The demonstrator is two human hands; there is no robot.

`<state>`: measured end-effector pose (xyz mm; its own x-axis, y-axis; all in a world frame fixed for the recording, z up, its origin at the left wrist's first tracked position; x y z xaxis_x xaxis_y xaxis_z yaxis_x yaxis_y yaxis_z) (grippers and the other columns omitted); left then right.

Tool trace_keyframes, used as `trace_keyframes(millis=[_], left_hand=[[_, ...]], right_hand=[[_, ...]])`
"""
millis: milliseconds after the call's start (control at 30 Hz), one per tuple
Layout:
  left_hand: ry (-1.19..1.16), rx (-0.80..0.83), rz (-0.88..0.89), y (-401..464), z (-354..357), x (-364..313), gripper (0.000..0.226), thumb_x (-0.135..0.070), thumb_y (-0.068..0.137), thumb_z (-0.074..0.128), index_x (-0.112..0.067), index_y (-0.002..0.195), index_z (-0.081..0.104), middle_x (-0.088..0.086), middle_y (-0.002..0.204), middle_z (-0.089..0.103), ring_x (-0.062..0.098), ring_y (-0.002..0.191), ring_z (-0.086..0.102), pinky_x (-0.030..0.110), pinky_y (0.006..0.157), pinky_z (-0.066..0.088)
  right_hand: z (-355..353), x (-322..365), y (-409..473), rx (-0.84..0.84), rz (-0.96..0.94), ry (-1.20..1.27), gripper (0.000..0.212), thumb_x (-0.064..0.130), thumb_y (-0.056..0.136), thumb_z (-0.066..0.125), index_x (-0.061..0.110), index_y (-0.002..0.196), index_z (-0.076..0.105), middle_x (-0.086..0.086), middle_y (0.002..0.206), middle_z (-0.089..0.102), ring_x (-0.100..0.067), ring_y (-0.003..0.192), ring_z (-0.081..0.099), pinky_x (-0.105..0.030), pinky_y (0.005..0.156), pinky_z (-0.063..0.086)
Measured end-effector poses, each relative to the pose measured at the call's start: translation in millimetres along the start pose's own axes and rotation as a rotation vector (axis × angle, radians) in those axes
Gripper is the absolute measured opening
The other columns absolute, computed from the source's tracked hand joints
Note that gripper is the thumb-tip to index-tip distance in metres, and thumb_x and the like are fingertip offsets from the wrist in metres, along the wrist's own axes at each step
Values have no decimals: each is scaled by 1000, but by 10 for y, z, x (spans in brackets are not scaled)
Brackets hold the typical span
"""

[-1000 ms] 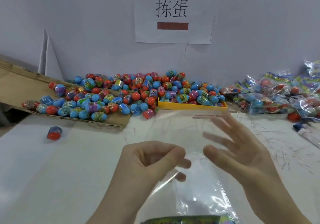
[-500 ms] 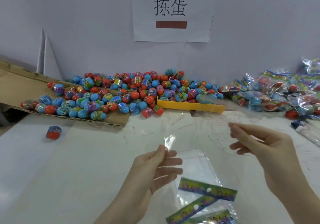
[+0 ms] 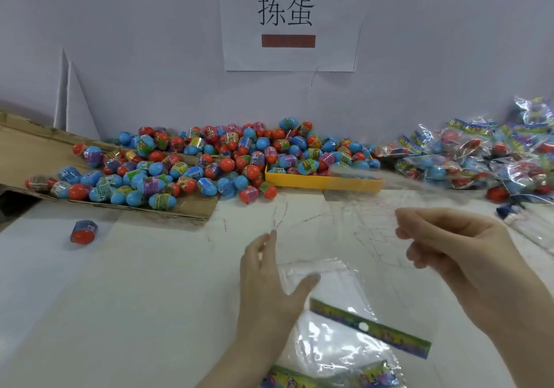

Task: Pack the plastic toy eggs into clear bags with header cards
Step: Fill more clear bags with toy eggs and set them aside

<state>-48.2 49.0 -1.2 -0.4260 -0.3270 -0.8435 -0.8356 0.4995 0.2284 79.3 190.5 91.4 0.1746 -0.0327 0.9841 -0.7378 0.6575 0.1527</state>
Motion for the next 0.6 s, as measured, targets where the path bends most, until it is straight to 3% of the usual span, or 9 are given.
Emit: trace_keyframes(millis=[67, 133, 200, 233, 300, 333, 400, 500, 600], left_hand=[[-298, 8, -60, 10, -122, -162, 49, -65, 75, 48, -45, 119, 43, -34, 116, 41, -8, 115, 38, 8, 93, 28], [-654, 155, -122, 47, -188, -415, 56, -84, 65, 41, -44, 100, 57, -29, 105, 63, -8, 106, 55, 11, 90, 42], [-654, 264, -93, 86, -180, -603, 66, -88, 51, 49, -44, 98, 62, -27, 105, 65, -8, 103, 57, 13, 92, 45], [-579, 227, -86, 100, -196, -643, 62, -83, 57, 54, -44, 105, 58, -28, 111, 61, -9, 107, 54, 13, 93, 42], [-511, -101, -68, 33, -353, -593, 40, -57, 71, 57, -39, 107, 55, -31, 106, 58, -14, 101, 51, 7, 83, 41], [-597, -292, -50, -76, -476, -588, 31, -48, 69, 57, -33, 96, 59, -28, 93, 61, -14, 87, 54, 4, 72, 40], [-812, -374, -85, -237, -497, -511, 17, -35, 66, 55, -20, 68, 63, -11, 68, 63, -1, 63, 54, 12, 61, 41], [-870, -60, -138, -291, -249, -520, 33, -41, 63, 51, -20, 45, 69, -1, 59, 67, 7, 59, 59, 26, 61, 42], [-788, 128, -29, -313, -171, -706, 47, -75, 25, 70, -45, 62, 71, -22, 80, 71, -6, 80, 63, 14, 69, 45]], right_hand=[[53, -50, 9, 34, 60, 49, 62, 48, 9, 89, 11, 55, 72, -5, 51, 62, -9, 37, 52, -14, 37, 40], [121, -95, 11, 66, 105, 81, 59, 46, 9, 90, 10, 52, 70, -3, 48, 58, -8, 36, 49, -16, 36, 39], [201, -92, -7, 82, 99, 100, 56, 45, 12, 90, 10, 49, 68, -1, 44, 54, -7, 37, 46, -15, 36, 38], [233, -72, -23, 66, 69, 97, 54, 45, 14, 90, 10, 49, 68, -1, 44, 54, -8, 38, 46, -15, 37, 38], [235, 8, -77, -47, -87, 33, 42, 39, 26, 90, 14, 50, 67, -2, 46, 57, -9, 38, 47, -15, 39, 40], [219, 67, -121, -138, -208, -46, 33, 38, 35, 87, 18, 50, 65, 0, 47, 59, -8, 37, 48, -15, 40, 41], [250, 199, -247, -331, -475, -306, 30, 37, 52, 83, 22, 48, 58, 5, 47, 58, -7, 40, 51, -13, 43, 43], [432, 272, -434, -429, -803, -634, 23, 31, 72, 72, 19, 59, 58, 7, 51, 55, -8, 49, 50, -15, 48, 43], [529, 278, -526, -468, -883, -733, 15, 26, 73, 70, 15, 64, 65, 4, 55, 57, -10, 53, 49, -20, 47, 41]])
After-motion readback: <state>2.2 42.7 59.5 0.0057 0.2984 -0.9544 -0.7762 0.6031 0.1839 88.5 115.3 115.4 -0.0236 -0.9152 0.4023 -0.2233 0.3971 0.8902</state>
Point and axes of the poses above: each hand's wrist, its own y-axis towards the middle knuckle, its own z-axis out of the palm, x = y × z, the point moved 6 cm from there along y, towards the middle knuckle
